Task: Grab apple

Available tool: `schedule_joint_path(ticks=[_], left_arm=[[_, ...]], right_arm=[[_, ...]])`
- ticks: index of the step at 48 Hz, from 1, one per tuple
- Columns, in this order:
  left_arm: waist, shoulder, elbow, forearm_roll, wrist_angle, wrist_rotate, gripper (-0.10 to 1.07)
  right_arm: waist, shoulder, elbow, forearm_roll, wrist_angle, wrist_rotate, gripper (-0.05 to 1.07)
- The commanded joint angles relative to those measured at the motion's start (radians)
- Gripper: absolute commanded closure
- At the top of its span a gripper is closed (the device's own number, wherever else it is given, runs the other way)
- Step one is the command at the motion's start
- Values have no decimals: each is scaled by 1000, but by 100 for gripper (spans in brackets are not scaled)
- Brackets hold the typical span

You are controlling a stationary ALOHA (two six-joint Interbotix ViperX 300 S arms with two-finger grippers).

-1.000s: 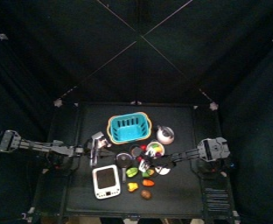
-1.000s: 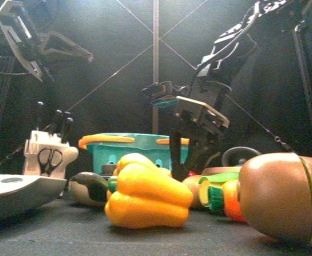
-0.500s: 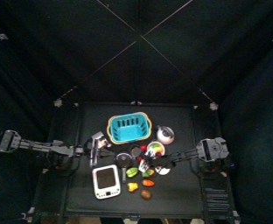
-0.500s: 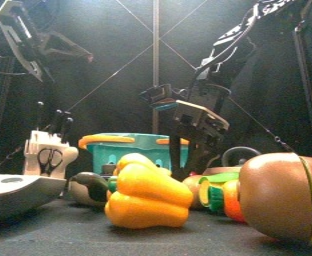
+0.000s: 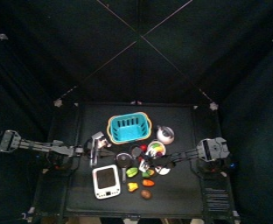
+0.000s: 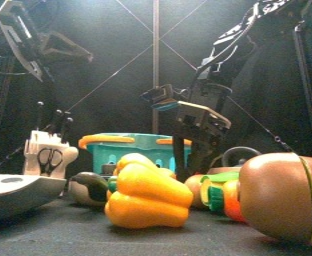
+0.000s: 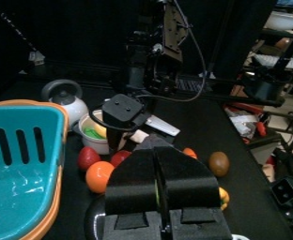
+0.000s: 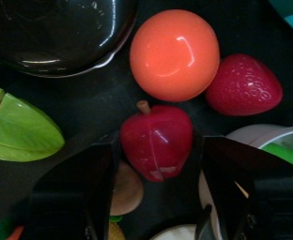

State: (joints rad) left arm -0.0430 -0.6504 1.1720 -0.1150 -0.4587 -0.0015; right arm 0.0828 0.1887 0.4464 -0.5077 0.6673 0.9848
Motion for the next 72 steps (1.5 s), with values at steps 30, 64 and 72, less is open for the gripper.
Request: schedule_joint_path(ticks=[30,64,72], left_arm=[[3,0,-8,0,-3,0,97],[-5,-2,-5,-8,-3,-2,97],[-5,0,3,-9,-3,-3,97]], right_arm=[[38,-71,-89,-100,37,2,35],[44,-84,-124,-107,86,2,35],[44,-86,-121,-114,94,0,35]])
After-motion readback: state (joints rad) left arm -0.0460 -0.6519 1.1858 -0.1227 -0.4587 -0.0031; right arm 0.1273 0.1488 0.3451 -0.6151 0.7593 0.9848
